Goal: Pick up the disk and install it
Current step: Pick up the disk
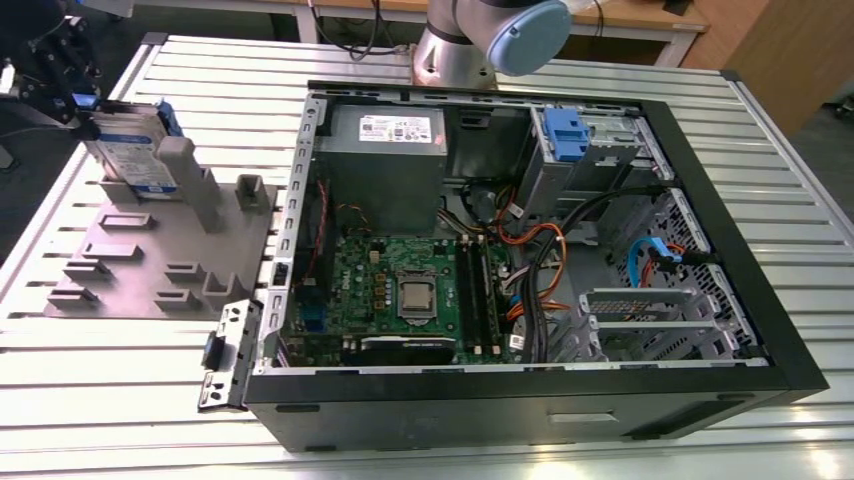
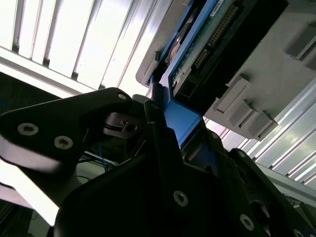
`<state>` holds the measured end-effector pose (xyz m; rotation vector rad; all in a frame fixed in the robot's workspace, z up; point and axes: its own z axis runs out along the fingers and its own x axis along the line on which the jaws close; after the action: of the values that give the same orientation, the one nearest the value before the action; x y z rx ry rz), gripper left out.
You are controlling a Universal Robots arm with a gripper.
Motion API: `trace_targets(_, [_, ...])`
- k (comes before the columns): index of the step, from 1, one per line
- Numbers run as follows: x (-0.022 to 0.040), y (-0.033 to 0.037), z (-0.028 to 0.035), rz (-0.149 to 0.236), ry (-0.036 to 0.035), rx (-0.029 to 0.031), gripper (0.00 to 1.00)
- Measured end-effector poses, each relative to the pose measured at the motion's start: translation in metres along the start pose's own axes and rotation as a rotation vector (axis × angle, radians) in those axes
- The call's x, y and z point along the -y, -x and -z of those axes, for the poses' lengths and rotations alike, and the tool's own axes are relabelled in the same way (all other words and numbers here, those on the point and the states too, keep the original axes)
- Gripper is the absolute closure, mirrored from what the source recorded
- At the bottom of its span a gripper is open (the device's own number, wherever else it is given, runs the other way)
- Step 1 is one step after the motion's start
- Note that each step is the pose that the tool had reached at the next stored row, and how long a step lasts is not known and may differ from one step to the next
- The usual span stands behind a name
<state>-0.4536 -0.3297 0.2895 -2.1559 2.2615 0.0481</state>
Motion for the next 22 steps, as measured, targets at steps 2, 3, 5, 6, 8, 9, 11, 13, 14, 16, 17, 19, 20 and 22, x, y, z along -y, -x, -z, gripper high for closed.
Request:
trace_targets(2, [0.0,0.0,0.0,0.0,0.0,0.0,0.64])
trace_targets(3, [0.0,0.0,0.0,0.0,0.0,0.0,0.64])
trace_targets(5, [0.0,0.0,0.0,0.0,0.0,0.0001,0.64])
trace_targets(6, [0.0,0.0,0.0,0.0,0.0,0.0001,0.64])
trace_targets(8, [0.0,0.0,0.0,0.0,0.0,0.0,0.64])
trace_targets(9, [0.0,0.0,0.0,0.0,0.0,0.0,0.64])
trace_targets(11, [0.0,0.0,0.0,0.0,0.0,-0.0001,0.64])
trace_targets(13, [0.0,0.0,0.0009,0.0,0.0,0.0,0.64])
trace_targets(14, [0.0,0.0001,0.0023,0.0,-0.0002,0.0,0.64])
trace_targets(16, [-0.0001,0.0002,0.0058,0.0,0.0001,-0.0002,0.64])
trace_targets(17, [-0.0001,0.0002,0.007,0.0,0.0,-0.0002,0.64])
trace_targets(19, [-0.0001,0.0003,0.009,0.0,-0.0001,-0.0007,0.64])
trace_targets(20, [-0.0001,0.0004,0.0101,0.0,-0.0001,-0.0011,0.64])
trace_targets(22, [-0.0001,0.0004,0.0119,0.0,-0.0001,-0.0019,0.64])
